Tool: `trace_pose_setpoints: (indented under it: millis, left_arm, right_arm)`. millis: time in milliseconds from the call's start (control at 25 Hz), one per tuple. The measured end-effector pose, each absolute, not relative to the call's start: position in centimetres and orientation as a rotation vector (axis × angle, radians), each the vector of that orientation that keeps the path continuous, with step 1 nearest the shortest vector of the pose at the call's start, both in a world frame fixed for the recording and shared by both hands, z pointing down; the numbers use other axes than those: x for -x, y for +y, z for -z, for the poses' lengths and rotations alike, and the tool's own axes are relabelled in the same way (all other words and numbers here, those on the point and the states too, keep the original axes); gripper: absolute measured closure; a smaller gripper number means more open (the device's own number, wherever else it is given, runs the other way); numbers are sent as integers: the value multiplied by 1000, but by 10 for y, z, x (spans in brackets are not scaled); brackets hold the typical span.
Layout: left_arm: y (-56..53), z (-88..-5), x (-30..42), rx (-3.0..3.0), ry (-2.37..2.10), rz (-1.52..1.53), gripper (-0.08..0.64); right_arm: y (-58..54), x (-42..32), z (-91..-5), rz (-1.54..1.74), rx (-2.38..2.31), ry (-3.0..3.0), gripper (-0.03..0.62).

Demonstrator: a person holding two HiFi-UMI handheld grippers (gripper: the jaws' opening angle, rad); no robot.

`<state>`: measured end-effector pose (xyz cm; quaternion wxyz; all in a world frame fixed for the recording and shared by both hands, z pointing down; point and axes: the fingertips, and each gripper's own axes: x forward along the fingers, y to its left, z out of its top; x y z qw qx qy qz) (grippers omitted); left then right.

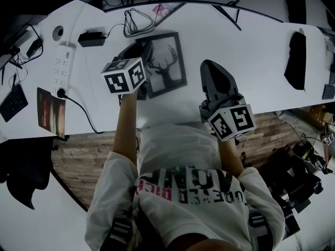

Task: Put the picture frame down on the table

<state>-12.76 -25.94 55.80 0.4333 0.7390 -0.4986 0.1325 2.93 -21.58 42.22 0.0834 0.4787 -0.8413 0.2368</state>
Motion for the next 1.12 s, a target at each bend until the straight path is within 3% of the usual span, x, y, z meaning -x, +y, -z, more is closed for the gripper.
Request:
trace_pose_setpoints:
  millis: [600,800,1120]
  left_arm:
    - [-257,-574,139,-1868,-1324,-386,370]
    - [-253,-584,144,-1900,-1369,-547,344]
    - [-249,-589,142,-1913,-1378,-571,344]
  right_arm:
    - [-216,-26,-426,-718,-1419,-2507,591]
    - [-216,-24,-426,-722,-1415,-2507,591]
    - [-216,-23,-427,-725,-1416,-2502,591]
